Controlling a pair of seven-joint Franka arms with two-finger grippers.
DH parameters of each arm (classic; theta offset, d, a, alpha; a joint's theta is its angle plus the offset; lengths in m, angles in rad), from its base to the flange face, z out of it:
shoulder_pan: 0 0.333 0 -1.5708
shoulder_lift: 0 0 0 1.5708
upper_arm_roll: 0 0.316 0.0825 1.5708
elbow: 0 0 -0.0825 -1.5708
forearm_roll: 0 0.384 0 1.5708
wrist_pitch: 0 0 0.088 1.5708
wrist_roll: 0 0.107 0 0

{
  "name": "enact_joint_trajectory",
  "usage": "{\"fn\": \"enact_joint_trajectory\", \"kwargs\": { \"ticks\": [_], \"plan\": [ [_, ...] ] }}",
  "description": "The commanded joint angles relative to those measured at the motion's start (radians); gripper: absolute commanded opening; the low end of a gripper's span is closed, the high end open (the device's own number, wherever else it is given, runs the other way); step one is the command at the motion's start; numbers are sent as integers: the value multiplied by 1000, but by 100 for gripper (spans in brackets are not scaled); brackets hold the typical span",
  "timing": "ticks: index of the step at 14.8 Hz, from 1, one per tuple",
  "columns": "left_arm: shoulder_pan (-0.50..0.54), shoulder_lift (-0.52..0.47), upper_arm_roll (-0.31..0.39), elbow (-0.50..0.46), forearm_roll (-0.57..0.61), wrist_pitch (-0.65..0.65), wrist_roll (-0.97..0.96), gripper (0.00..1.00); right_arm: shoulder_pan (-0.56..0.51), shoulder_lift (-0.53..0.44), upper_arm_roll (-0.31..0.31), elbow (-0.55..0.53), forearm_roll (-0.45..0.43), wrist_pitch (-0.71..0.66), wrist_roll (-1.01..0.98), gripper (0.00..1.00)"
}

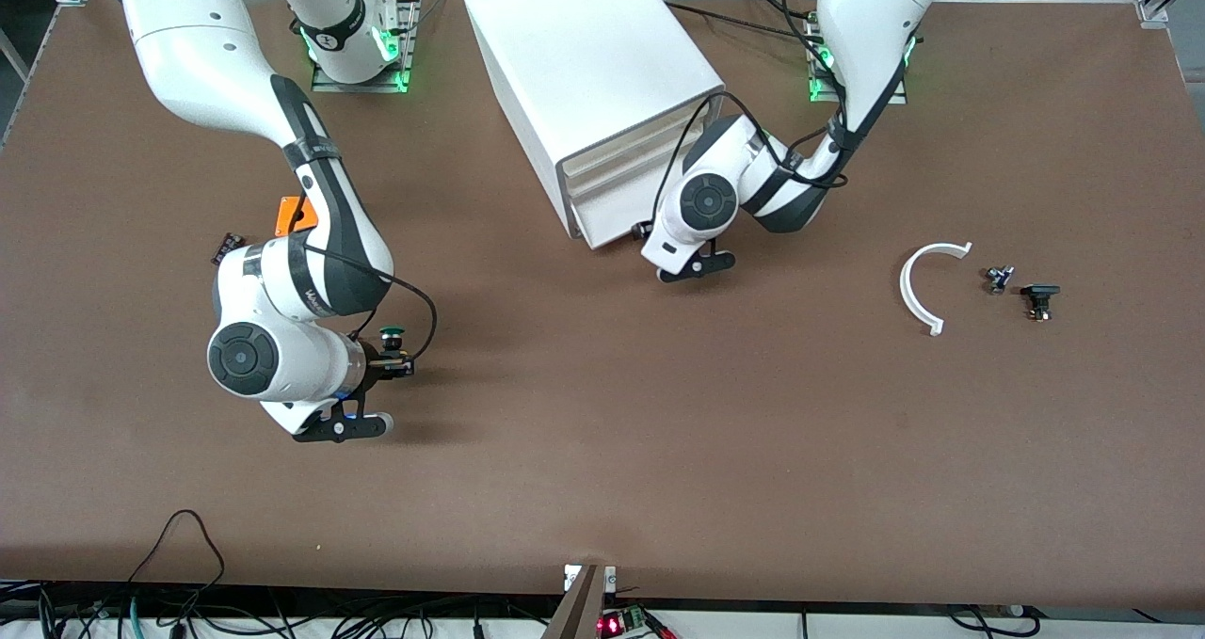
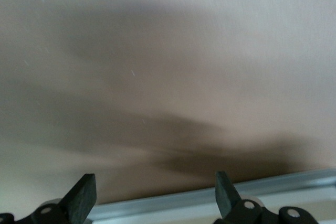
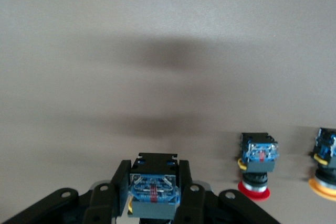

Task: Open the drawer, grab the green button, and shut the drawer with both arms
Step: 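Push the drawer shut with the left gripper while the right gripper lowers the button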

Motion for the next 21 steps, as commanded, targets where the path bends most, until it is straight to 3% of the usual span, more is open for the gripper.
{"fn": "enact_joint_trajectory", "kwargs": {
  "ticks": [1,9,15,16,17,18,19,21],
  "plan": [
    [2,-17,-34,-25,-38,-9,-20,100,-25,-82,12,-178,2,120,-58,0],
    [7,-17,-61,-22,-184,-46,-10,100,-29,-90,12,-347,2,333,-69,0],
    [33,-26,-60,-10,-184,-79,-3,100,-38,-83,12,-367,3,364,-66,0],
    [57,-34,-60,11,-182,-96,-1,100,-40,-83,12,-366,3,361,-55,15],
    [76,-39,-58,31,-175,-124,0,100,-41,-83,12,-364,3,358,-52,65],
    [97,-45,-57,62,-172,-158,0,100,-44,-83,12,-364,3,358,-51,92],
    [117,-49,-52,99,-170,-210,0,100,-54,-83,13,-361,3,356,-54,100],
    [153,-63,-49,184,-120,-323,0,100,-55,-98,13,-346,3,338,-60,100]
  ]
}}
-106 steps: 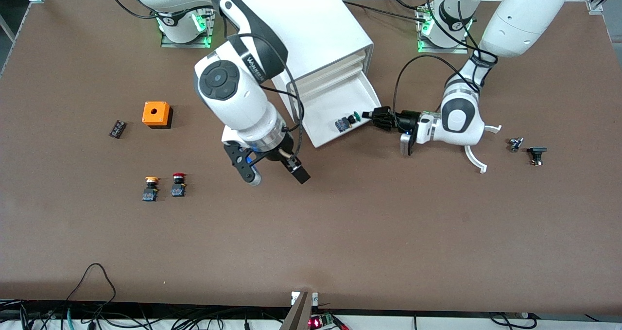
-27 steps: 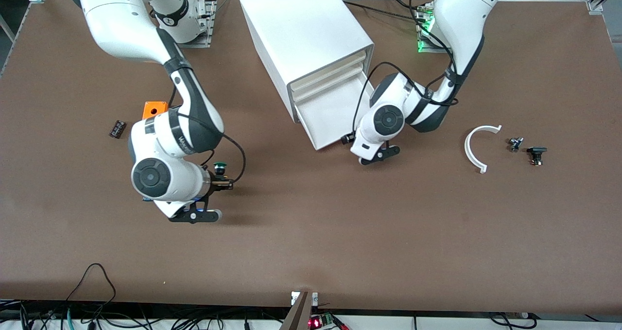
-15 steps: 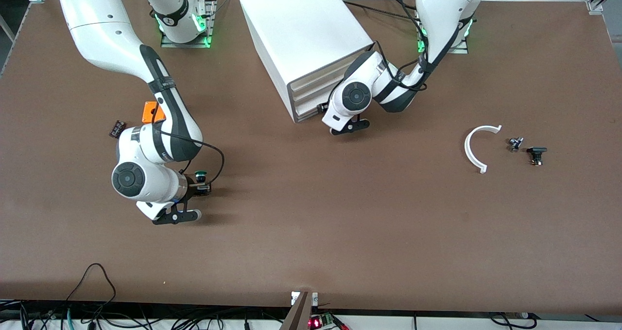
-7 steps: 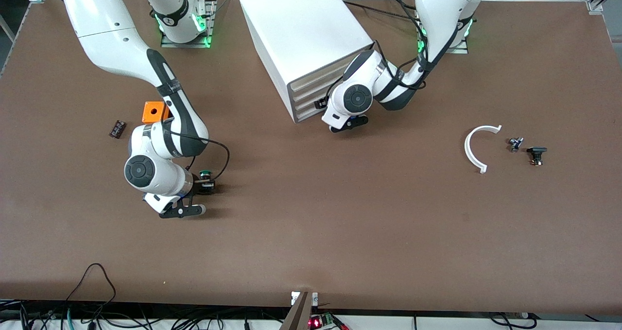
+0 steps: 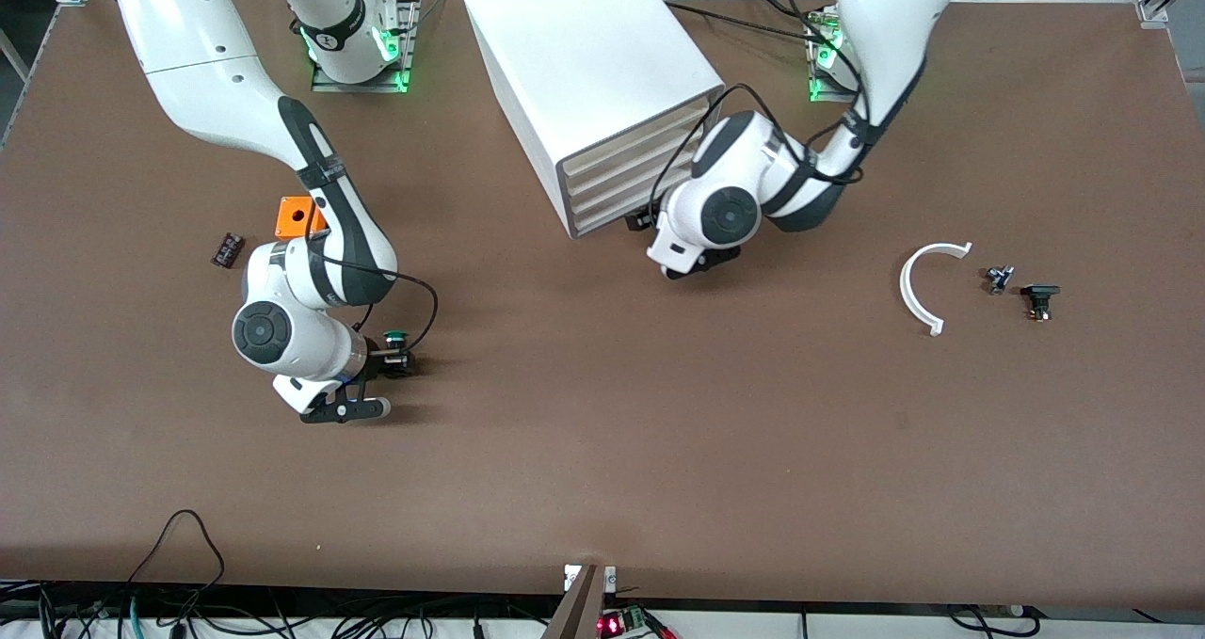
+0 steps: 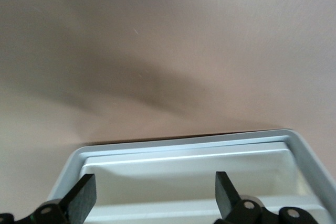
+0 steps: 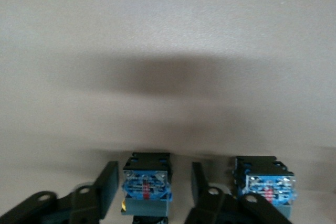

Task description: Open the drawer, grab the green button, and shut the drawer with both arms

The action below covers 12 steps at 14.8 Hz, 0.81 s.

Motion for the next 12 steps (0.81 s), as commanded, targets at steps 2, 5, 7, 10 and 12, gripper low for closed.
{"fn": "enact_joint_trajectory", "kwargs": {
  "ticks": [2,5,7,10,12],
  "plan": [
    [68,-42,-8,159,157,-226,14,100,-32,-88,10,-12,2,-63,-14,100],
    [101,-46,-1,250,248,-325,113,100,-65,-160,4,-16,-1,-110,-21,100],
    [154,-72,-3,272,268,-345,225,100,-65,-206,-19,-22,-6,-146,-20,100],
    [249,-147,3,267,271,-351,436,100,-65,-296,-44,-79,-17,-149,-21,100],
    [281,-219,49,220,269,-348,613,100,-65,-359,-62,-131,-18,-148,-21,100]
  ]
}}
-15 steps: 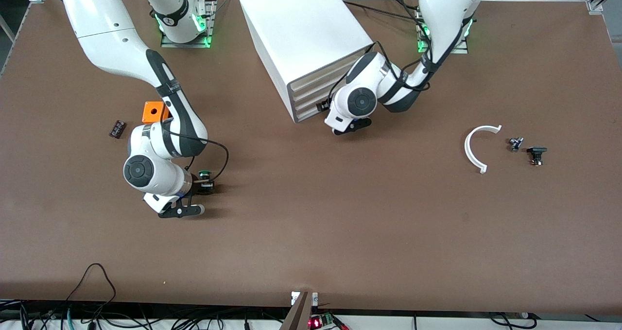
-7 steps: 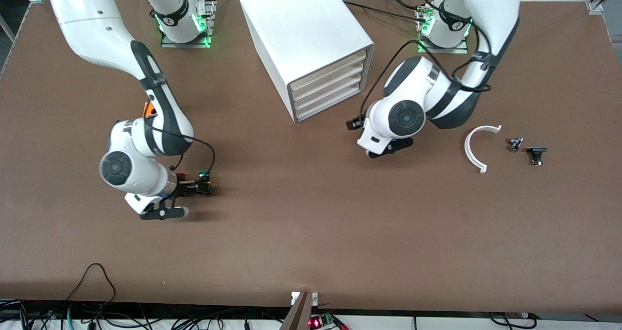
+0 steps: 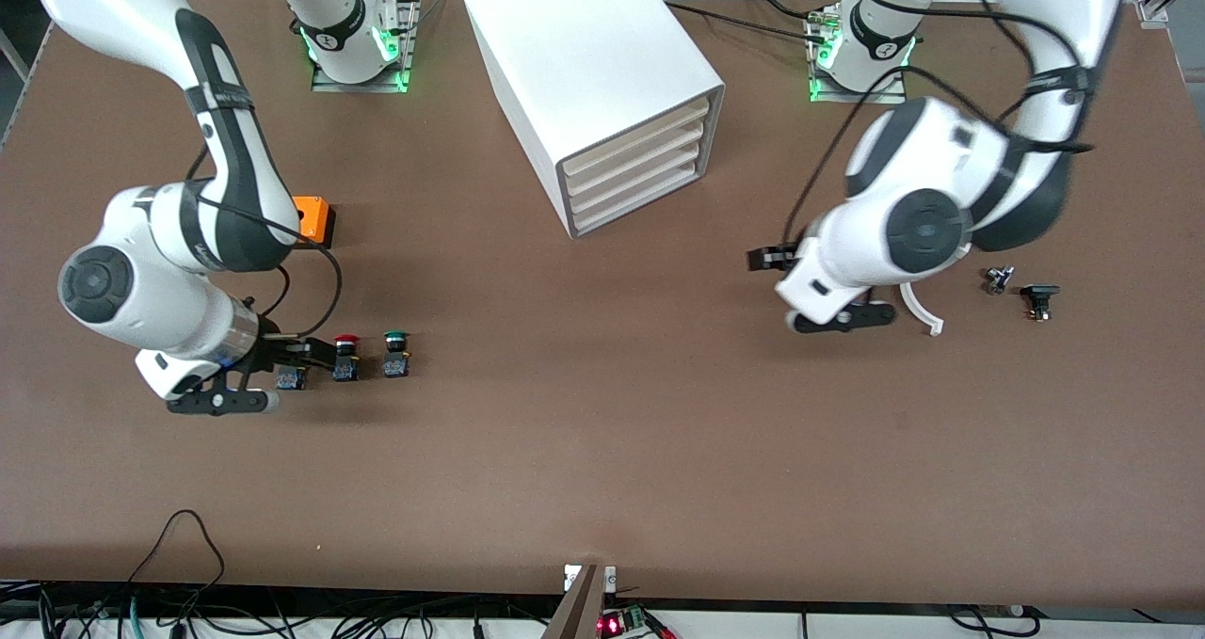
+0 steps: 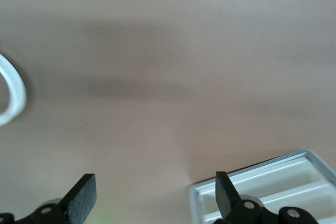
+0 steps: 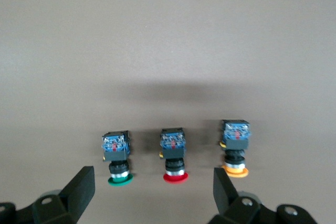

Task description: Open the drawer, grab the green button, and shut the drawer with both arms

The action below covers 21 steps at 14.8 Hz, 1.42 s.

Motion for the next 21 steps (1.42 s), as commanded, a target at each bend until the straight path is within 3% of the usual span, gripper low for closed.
{"fn": "enact_joint_trajectory", "kwargs": {
  "ticks": [1,6,9,13,17,21],
  "plan": [
    [30,-149,79,-94,12,-6,243,100,-3,-128,-18,-126,-19,5,-7,100],
    [19,-329,277,-167,9,-7,607,100,-3,-316,-33,-245,-51,-57,10,100],
    [-36,-410,414,-173,9,-7,658,100,-3,-395,-33,-231,-54,-191,10,100],
    [-42,-487,434,-173,18,-9,651,100,-3,-496,-44,-211,-77,-307,10,100],
    [-48,-473,434,-176,20,-14,672,100,-3,-521,-42,-89,-88,-461,27,100],
    [-33,-391,432,-92,9,-17,669,100,-1,-493,-39,11,-86,-574,19,100]
  ]
}}
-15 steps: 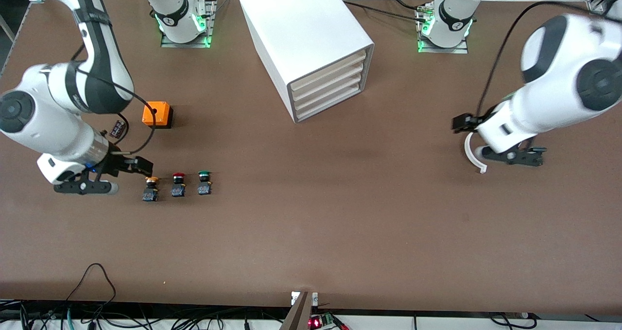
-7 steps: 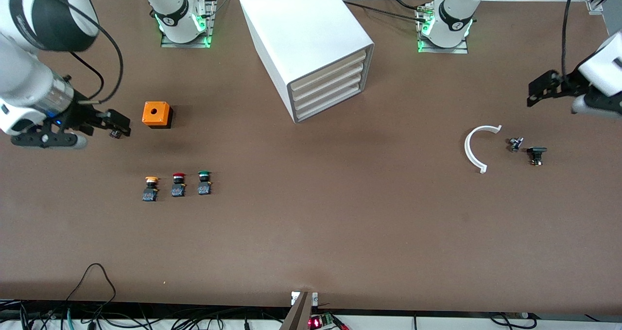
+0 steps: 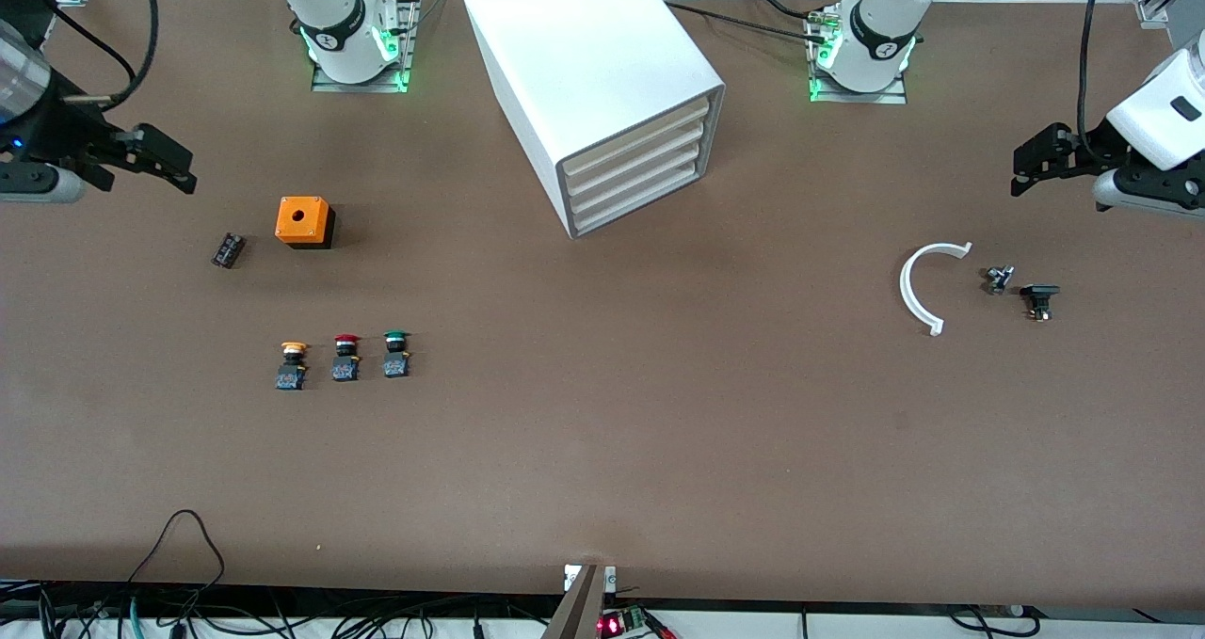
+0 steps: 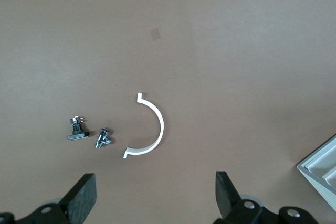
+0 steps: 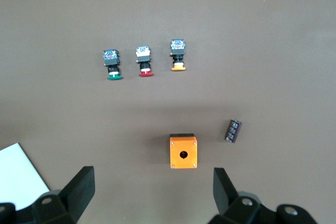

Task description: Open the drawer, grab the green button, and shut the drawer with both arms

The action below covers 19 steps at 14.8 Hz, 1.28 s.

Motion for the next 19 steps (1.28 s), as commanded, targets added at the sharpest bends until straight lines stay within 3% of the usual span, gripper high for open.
{"fn": "enact_joint_trajectory", "kwargs": {
  "ticks": [1,3,19],
  "plan": [
    [-1,62,7,78,9,-6,21,100,-5,50,3,96,-15,-80,8,100],
    [1,64,7,79,9,-6,24,100,-6,74,3,139,-5,-112,25,100],
    [-1,62,-2,85,9,-10,22,100,5,71,8,148,25,-69,48,100]
  ]
}}
